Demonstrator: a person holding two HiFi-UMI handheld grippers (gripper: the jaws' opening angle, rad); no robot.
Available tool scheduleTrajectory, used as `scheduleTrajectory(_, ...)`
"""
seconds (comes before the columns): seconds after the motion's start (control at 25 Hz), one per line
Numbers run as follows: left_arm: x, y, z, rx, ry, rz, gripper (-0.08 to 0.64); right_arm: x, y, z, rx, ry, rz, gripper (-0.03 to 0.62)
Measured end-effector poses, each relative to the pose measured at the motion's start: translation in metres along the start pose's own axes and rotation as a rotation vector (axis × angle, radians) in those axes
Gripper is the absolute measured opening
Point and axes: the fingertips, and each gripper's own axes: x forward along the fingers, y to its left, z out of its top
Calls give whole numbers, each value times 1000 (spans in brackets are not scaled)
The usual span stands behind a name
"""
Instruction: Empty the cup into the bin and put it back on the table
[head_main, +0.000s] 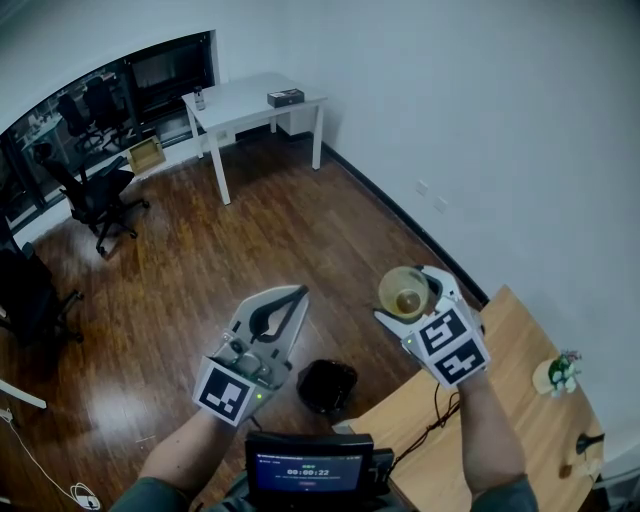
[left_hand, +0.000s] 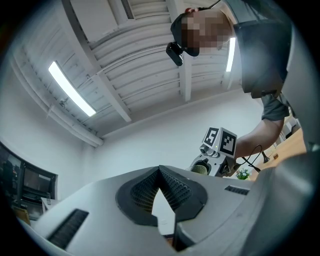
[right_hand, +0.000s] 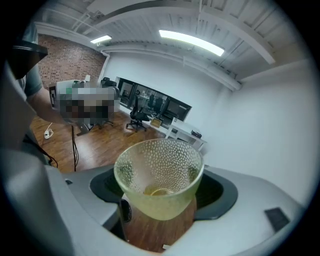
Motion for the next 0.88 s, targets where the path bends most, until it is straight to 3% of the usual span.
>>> scheduleTrajectory(0.4, -1, -7, 0, -3, 10, 1, -2, 0, -18, -1, -76, 48, -42, 399)
scheduleTrajectory(0.88, -9, -4, 0, 6, 28, 37, -2, 7, -12, -1, -197, 95, -35, 399)
